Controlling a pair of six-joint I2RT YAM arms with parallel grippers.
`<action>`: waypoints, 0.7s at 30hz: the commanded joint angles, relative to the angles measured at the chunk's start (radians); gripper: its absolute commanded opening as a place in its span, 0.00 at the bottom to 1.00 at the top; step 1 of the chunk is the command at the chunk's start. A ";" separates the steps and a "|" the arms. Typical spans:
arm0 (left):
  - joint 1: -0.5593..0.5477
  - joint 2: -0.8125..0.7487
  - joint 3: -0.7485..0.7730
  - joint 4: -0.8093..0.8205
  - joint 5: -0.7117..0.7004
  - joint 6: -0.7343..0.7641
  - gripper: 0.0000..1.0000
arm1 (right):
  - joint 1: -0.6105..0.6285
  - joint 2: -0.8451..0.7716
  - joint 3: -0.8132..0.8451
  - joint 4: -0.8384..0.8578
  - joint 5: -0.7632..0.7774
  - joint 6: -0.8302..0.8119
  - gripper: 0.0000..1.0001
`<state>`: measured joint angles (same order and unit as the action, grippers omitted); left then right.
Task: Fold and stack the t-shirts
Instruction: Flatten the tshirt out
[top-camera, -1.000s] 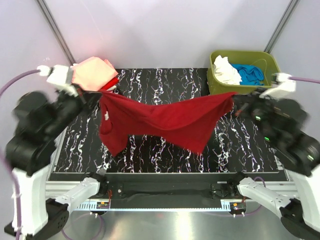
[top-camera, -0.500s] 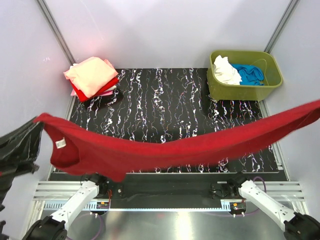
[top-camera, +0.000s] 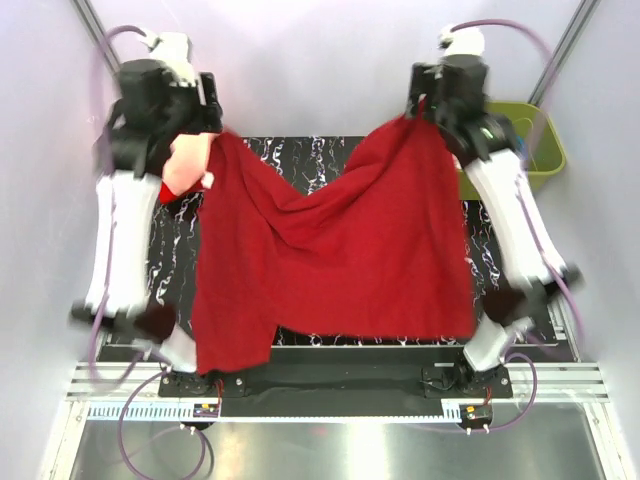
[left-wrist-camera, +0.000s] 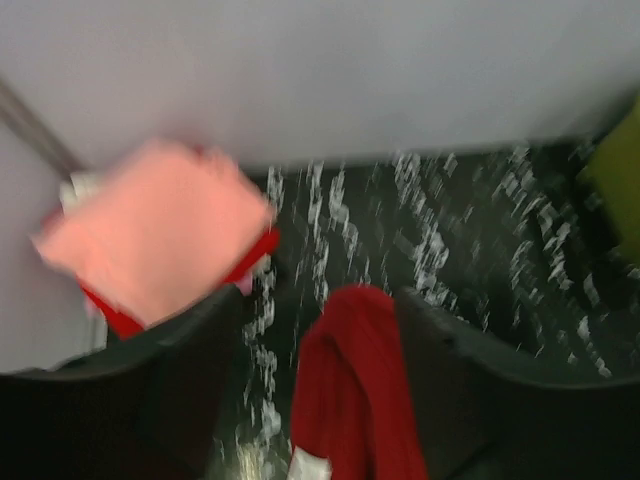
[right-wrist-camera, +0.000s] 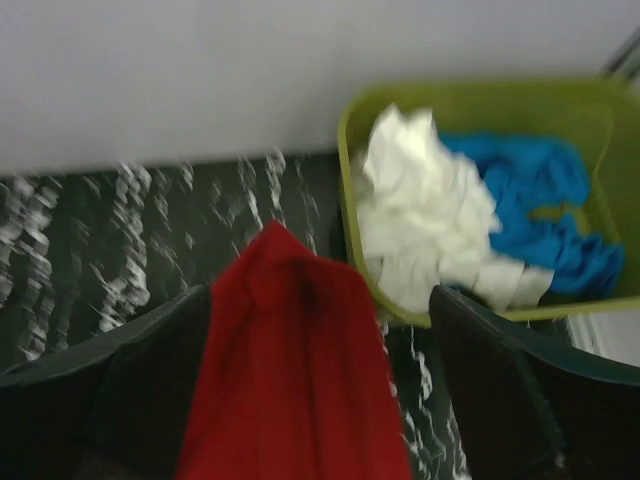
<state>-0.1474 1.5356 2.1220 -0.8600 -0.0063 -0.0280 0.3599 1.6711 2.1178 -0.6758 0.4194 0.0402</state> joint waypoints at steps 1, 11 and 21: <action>0.104 0.139 0.023 -0.252 0.085 -0.119 0.78 | -0.047 0.128 0.181 -0.349 -0.065 0.160 1.00; 0.106 -0.311 -0.718 -0.020 0.121 -0.251 0.99 | -0.047 -0.311 -0.512 -0.123 -0.235 0.253 1.00; 0.100 -0.603 -1.288 0.029 0.151 -0.538 0.91 | -0.047 -0.369 -0.967 -0.016 -0.458 0.418 1.00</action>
<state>-0.0441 0.9493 0.9352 -0.8646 0.1211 -0.4488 0.3077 1.1942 1.1912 -0.7361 0.0826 0.4015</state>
